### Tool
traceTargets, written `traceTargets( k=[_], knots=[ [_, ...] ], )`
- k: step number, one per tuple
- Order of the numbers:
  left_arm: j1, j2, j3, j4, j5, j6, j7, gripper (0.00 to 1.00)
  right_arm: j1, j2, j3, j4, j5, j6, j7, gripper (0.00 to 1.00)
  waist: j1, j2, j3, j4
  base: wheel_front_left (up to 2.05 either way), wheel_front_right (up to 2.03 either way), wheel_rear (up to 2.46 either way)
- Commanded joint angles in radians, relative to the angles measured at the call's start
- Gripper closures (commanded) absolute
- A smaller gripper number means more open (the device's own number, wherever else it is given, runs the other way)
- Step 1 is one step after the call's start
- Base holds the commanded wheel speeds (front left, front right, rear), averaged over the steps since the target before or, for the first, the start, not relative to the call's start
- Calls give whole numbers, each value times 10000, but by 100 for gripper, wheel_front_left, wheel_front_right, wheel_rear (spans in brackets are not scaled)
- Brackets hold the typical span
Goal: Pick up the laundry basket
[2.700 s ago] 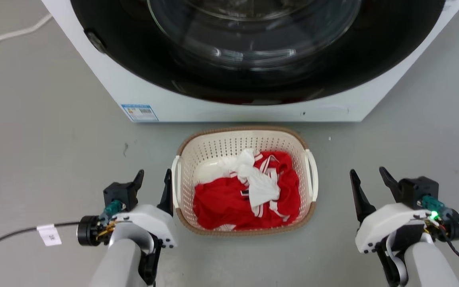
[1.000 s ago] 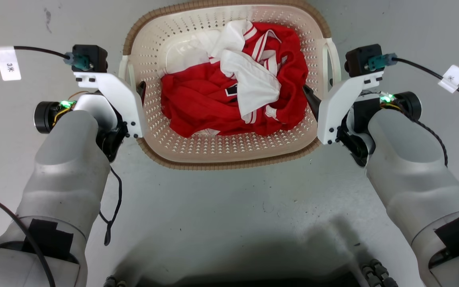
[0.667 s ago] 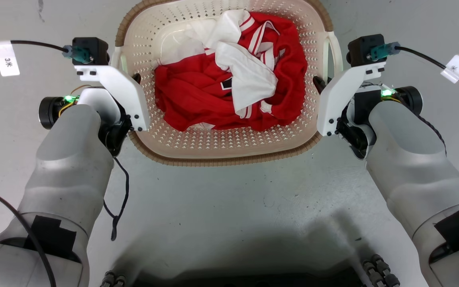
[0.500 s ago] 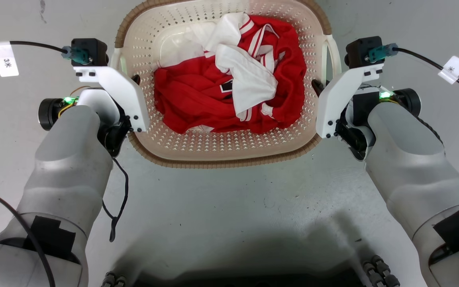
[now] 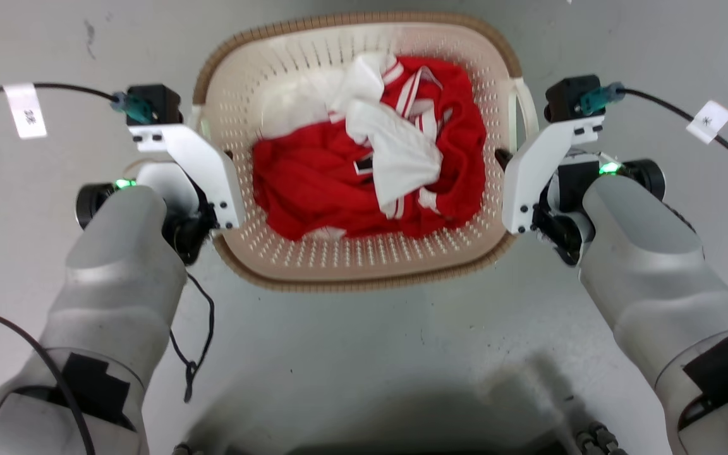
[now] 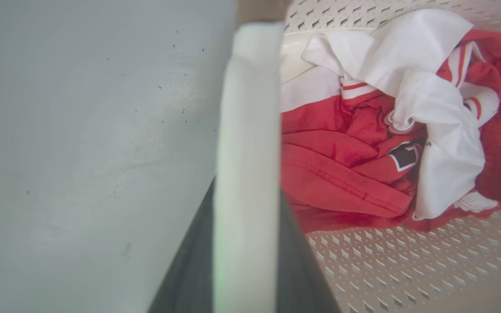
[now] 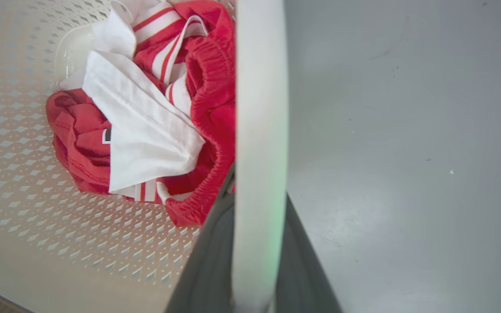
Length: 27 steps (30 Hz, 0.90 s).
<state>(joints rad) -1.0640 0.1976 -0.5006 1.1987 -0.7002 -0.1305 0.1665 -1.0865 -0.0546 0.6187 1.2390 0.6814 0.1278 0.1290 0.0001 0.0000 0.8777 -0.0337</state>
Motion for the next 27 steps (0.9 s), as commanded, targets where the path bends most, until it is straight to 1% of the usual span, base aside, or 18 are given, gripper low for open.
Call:
traceTargets(
  k=[1, 7, 14, 23, 24, 27],
  knots=[
    [220, -170, -118, 43, -127, 3, 243, 100, 207, 78, 103, 30, 122, 52, 152, 100, -1, 0, -490, 53, 0, 0, 0],
    [756, -348, -337, 170, -655, 0, 893, 100, 729, 101, 251, 157, 542, 52, 782, 100, -1, 0, -1919, 72, 0, 0, 0],
    [1306, -343, -618, 287, -1093, -15, 1599, 100, 1204, 99, 355, 228, 1054, 52, 1839, 100, -1, 0, -3437, 12, 0, 0, 0],
    [1733, -354, -917, 429, -1464, -16, 2270, 100, 1684, 85, 413, 261, 1645, 52, 3017, 100, -1, 0, -5114, 15, 0, 0, 0],
    [1733, -354, -917, 429, -1464, -16, 2270, 100, 1684, 85, 413, 261, 1645, 52, 3017, 100, -1, 0, -5114, 15, 0, 0, 0],
    [1857, -412, -1018, 477, -1546, -16, 2532, 100, 1842, 55, 429, 279, 1799, 52, 3392, 100, -1, 0, -5622, 36, 0, 0, 0]
  ],
)
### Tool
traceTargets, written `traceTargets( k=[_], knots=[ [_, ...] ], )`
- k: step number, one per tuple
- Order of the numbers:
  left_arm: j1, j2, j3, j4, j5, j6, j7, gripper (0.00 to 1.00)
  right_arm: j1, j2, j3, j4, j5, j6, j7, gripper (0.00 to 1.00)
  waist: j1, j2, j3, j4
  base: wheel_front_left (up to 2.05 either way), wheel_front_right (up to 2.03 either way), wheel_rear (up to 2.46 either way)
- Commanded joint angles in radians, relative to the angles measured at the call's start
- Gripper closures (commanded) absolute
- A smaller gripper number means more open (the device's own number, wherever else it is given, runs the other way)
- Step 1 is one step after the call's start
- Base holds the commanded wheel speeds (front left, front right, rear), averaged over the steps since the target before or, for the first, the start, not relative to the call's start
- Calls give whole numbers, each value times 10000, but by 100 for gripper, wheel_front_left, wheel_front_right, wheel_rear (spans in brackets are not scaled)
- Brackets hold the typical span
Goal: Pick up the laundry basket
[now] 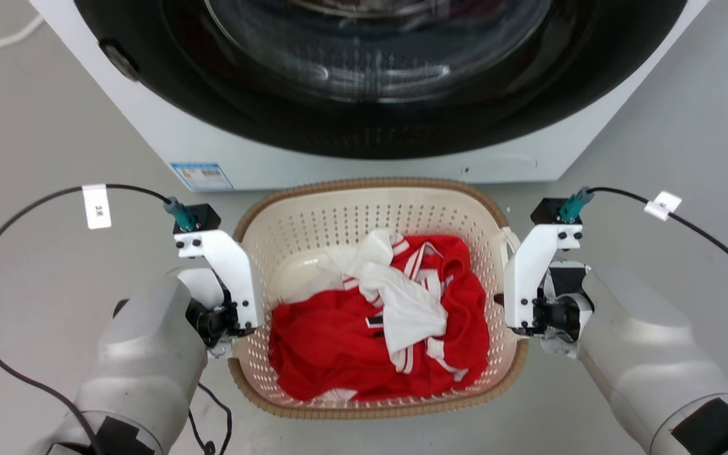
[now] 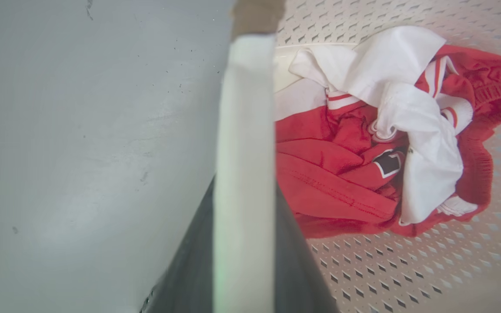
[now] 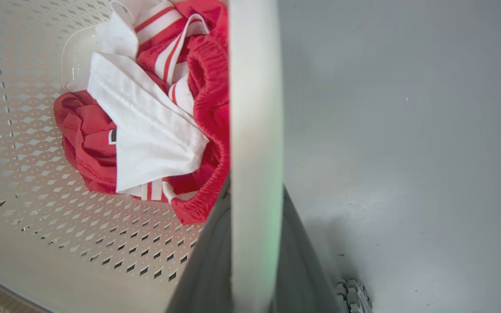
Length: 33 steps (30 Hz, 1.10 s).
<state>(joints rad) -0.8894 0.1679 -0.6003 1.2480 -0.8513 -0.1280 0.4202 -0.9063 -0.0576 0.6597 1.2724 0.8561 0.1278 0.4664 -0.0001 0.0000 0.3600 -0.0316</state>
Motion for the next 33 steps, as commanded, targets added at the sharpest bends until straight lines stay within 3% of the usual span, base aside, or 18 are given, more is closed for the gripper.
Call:
traceTargets(
  k=[1, 9, 20, 33],
  knots=[
    [155, -130, -50, -4, -71, -42, 70, 100, 103, 73, 22, -49, 109, 52, 130, 100, 1, 0, -613, 20, 0, 0, 0],
    [663, -268, -318, 66, -310, -44, 775, 100, 528, -100, 111, 18, 334, 53, 836, 100, 1, 0, -1853, 39, 0, 0, 0],
    [1732, -546, -685, 144, -508, -47, 911, 100, 1568, -157, 145, 96, 586, 53, 1366, 100, 1, 0, -3396, 190, 0, 0, 0],
    [2203, -711, -869, 176, -784, -69, 1016, 100, 2191, -194, 206, 127, 623, 53, 1573, 100, 1, 0, -3844, 269, 0, 0, 0]
  ],
)
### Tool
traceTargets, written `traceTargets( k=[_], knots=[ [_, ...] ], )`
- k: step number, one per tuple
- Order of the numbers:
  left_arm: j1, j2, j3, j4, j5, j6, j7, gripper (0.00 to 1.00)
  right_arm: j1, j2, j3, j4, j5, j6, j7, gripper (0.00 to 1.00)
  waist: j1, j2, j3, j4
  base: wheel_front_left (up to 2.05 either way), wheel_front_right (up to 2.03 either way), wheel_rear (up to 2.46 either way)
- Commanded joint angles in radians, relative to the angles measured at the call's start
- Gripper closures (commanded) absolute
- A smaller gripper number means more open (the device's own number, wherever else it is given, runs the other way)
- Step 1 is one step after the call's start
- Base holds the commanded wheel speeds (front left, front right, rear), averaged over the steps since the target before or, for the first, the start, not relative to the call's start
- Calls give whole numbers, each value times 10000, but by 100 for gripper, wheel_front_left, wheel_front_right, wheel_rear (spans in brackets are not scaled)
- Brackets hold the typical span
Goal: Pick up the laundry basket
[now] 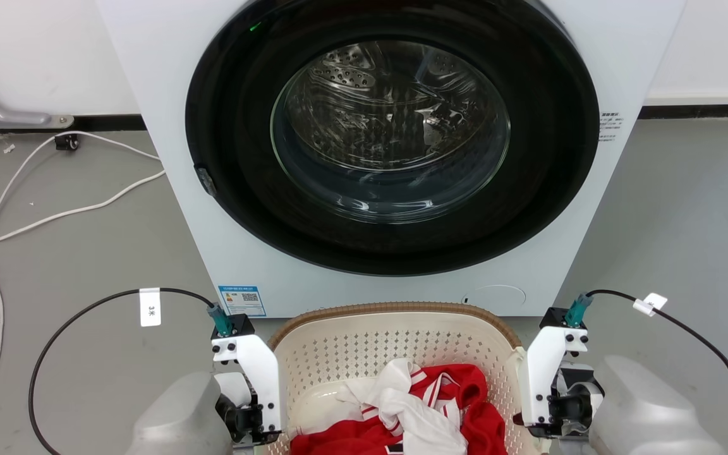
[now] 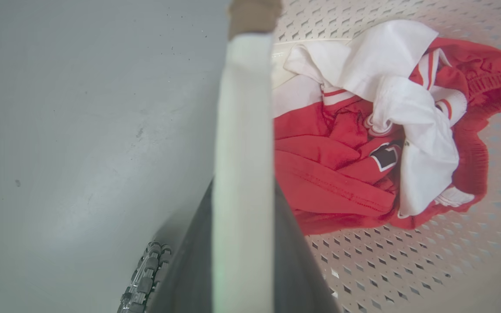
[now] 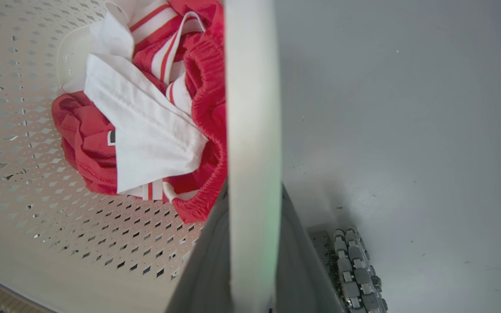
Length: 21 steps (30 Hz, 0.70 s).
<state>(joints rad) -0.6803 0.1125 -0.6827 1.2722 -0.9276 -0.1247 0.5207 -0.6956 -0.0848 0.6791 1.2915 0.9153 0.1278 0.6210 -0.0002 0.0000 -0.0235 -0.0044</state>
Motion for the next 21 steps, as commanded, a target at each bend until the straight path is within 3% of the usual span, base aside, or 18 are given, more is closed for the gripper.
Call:
traceTargets(
  k=[1, 21],
  knots=[
    [113, -151, -67, -63, -23, -101, 16, 100, 105, 81, 27, -63, 25, 53, 41, 100, 2, 0, -33, -6, 0, 0, 0],
    [126, -186, -383, -71, -226, -103, -104, 100, 295, 92, -56, -54, 5, 53, -115, 100, 2, 0, -145, -22, 0, 0, 0]
  ],
)
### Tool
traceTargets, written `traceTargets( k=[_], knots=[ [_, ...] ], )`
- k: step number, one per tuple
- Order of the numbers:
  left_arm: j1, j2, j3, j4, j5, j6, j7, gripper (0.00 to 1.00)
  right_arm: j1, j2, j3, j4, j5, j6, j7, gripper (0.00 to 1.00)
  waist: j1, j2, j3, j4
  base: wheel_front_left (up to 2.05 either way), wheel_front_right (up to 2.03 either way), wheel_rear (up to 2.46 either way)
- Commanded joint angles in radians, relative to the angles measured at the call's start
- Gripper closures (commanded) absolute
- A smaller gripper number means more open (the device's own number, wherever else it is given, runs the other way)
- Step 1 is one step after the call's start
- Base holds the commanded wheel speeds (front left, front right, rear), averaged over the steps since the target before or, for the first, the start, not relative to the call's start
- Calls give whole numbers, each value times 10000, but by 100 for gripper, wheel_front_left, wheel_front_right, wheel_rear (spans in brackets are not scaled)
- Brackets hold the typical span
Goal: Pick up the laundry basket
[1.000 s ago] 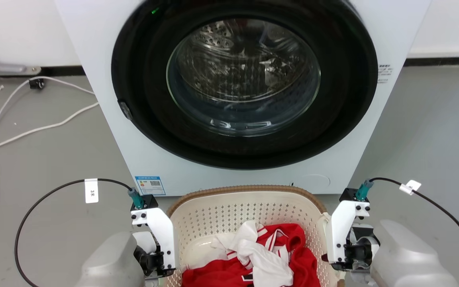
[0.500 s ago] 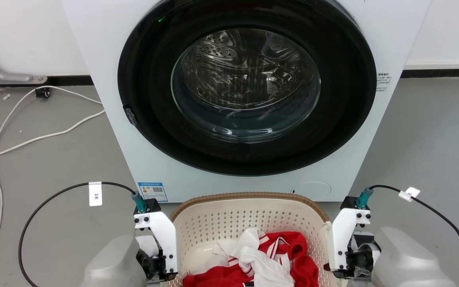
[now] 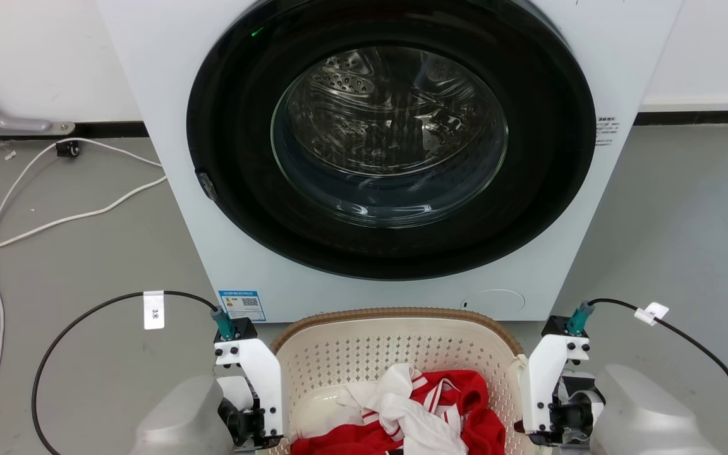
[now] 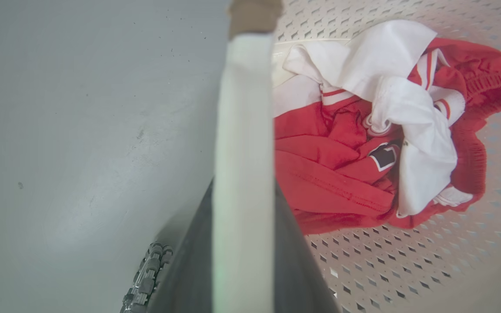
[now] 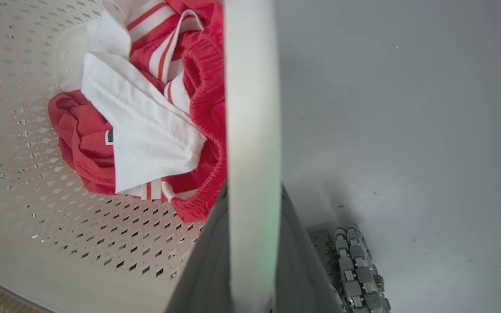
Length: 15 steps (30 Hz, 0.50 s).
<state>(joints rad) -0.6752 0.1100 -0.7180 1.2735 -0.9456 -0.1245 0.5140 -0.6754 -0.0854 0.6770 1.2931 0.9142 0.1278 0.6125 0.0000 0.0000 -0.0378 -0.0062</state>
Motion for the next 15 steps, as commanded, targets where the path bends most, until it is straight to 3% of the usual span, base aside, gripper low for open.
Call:
traceTargets(
  k=[1, 15],
  knots=[
    [66, -168, -42, -85, -63, -105, -39, 100, 98, 97, -41, -69, 9, 53, -46, 100, 0, 0, -2, -4, 0, 0, 0],
    [85, -141, -248, -98, -198, -105, -161, 100, 174, 91, -147, -68, -42, 53, -50, 100, 0, 0, -22, 18, 0, 0, 0]
  ],
)
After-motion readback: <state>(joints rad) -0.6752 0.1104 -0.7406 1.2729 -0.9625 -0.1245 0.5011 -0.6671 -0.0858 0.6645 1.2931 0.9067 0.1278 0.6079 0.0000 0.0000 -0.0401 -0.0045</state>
